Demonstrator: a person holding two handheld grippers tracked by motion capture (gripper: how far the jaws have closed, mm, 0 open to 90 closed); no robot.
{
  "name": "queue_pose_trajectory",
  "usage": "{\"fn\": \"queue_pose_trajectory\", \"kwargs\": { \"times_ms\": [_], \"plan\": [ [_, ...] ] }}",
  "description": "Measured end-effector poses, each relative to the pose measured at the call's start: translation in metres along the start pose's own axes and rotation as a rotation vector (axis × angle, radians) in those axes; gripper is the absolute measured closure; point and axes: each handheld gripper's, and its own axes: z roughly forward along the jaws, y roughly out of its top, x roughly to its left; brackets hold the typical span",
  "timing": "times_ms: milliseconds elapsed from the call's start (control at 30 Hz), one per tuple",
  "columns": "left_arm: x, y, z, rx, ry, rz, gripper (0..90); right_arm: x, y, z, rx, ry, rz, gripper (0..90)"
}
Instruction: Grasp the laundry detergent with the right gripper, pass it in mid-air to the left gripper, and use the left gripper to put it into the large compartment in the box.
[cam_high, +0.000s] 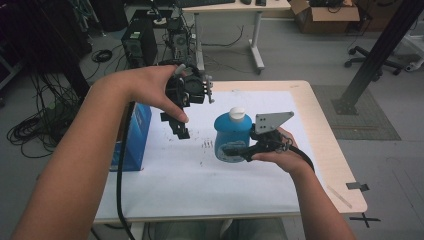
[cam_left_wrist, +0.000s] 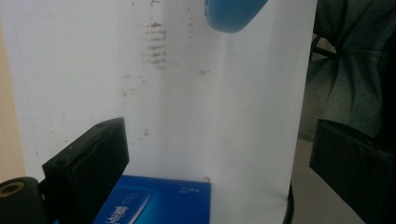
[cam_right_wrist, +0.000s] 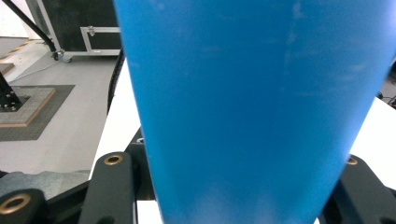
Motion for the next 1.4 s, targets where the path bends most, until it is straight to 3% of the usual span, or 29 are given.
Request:
{"fn": "queue_pose_trajectory", "kwargs": {
  "times_ms": [1067,1100,1133,1400],
  "plan": [
    [-0.007,0.027,0.006,0.006,-0.007,0.036,4.9,0.003,0.014,0.026,-0.001,0.024,-0.037,44.4],
    [-0.007,0.028,0.006,0.008,-0.007,0.042,4.8,0.007,0.016,0.025,0.009,0.035,0.03,44.4],
    [-0.007,0.029,0.006,0.01,-0.009,0.044,4.9,0.003,0.014,0.028,-0.002,0.027,-0.038,44.4],
    [-0.008,0.033,0.008,0.017,-0.002,0.043,4.9,0.003,0.013,0.038,0.003,0.029,-0.038,44.4]
  ]
}}
